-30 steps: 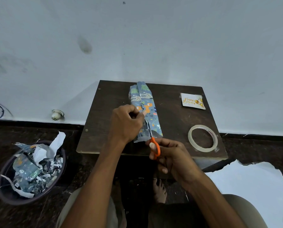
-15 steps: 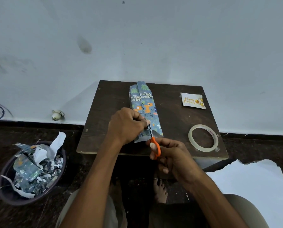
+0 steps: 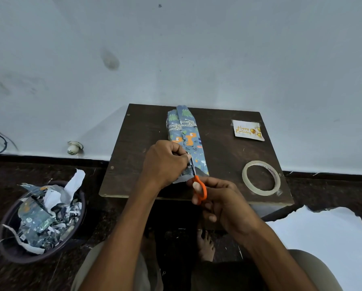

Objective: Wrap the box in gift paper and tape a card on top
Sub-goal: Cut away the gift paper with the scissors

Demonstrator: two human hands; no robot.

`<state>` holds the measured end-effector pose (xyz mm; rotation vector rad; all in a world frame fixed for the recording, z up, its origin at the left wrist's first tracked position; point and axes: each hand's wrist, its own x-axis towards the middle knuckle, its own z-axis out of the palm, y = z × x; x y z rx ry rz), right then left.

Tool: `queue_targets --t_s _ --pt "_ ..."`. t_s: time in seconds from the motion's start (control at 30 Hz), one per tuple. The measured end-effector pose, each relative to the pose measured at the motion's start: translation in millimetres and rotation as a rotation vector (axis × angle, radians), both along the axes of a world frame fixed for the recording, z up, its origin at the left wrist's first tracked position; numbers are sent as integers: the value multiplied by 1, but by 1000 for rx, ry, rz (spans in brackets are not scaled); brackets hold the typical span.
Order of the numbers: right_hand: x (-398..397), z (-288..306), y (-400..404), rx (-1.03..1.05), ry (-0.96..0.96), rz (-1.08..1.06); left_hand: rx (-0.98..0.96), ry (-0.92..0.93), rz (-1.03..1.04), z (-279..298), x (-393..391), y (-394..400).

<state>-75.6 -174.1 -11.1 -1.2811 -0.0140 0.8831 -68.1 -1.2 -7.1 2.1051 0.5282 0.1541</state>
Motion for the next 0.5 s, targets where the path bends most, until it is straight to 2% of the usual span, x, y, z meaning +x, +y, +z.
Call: queue_targets --t_s 0.5 --pt "0 -4 3 -11 20 -21 42 -13 19 -2 -1 -3"
